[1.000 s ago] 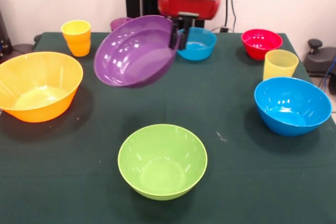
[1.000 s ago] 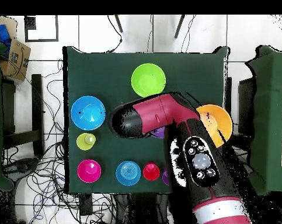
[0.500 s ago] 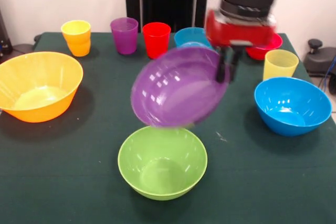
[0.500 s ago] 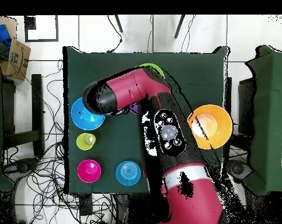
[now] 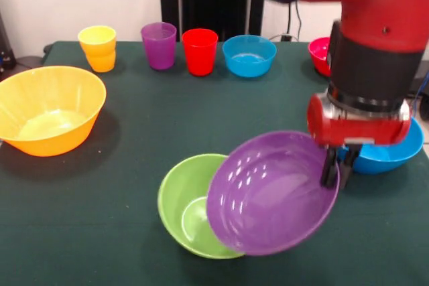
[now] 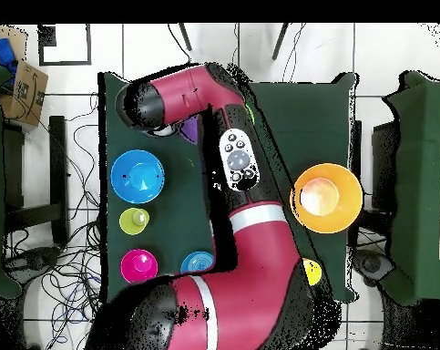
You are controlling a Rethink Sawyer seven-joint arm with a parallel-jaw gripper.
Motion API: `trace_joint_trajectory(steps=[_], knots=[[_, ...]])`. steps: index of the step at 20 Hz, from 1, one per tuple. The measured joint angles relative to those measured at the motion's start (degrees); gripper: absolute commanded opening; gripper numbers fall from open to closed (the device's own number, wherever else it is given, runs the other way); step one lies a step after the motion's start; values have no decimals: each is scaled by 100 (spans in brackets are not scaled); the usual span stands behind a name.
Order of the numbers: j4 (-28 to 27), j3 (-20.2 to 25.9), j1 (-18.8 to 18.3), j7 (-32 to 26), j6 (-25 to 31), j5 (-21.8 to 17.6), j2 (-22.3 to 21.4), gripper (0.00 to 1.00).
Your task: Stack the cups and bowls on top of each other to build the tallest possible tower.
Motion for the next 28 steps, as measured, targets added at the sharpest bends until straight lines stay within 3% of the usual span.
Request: trace_joint_trajectory(steps=[5,12,28], knots=[[-718,59,-6,0,343,1,424,0],[-1254,64,-18,0,631,1,649,0],[-1609,64,-18,0,1108,105,627,0]])
